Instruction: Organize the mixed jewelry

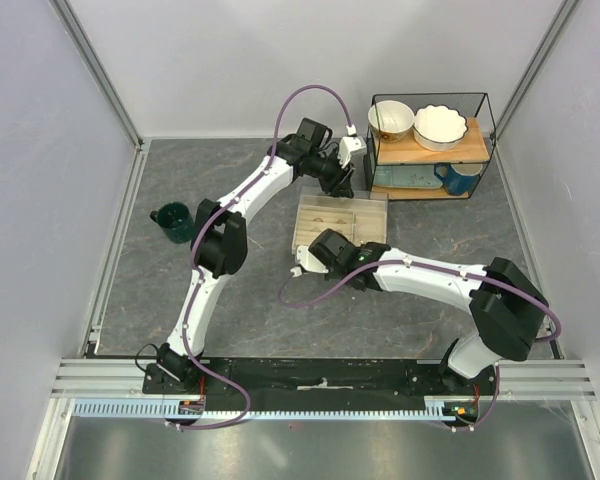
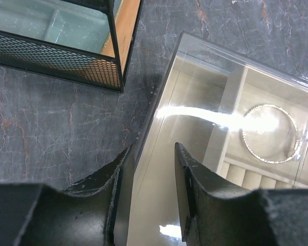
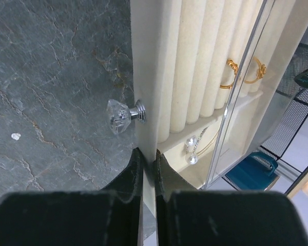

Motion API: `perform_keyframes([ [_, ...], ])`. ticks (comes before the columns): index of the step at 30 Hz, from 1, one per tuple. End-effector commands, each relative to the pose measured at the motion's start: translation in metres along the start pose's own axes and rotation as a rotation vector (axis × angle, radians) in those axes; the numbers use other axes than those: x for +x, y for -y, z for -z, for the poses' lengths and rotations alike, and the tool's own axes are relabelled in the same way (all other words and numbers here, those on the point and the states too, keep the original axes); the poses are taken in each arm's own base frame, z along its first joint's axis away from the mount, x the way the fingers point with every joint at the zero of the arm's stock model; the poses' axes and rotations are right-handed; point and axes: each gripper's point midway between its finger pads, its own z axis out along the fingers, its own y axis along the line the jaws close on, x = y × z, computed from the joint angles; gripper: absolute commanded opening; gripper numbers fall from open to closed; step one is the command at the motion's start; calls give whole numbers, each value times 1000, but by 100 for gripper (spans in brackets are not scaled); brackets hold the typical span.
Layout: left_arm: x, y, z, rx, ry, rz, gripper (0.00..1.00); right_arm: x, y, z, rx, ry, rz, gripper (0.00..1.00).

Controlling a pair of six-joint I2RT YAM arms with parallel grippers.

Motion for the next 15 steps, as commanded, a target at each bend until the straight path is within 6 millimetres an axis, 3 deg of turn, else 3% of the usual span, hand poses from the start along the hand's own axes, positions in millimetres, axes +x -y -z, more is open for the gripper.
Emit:
perform_keyframes([
  [1,111,66,-40,155,-324,232,41,-31,63,18,218,77,-129,0],
  [15,114,74,-37,164,-332,232,38,-30,85,15,262,64,-197,0],
])
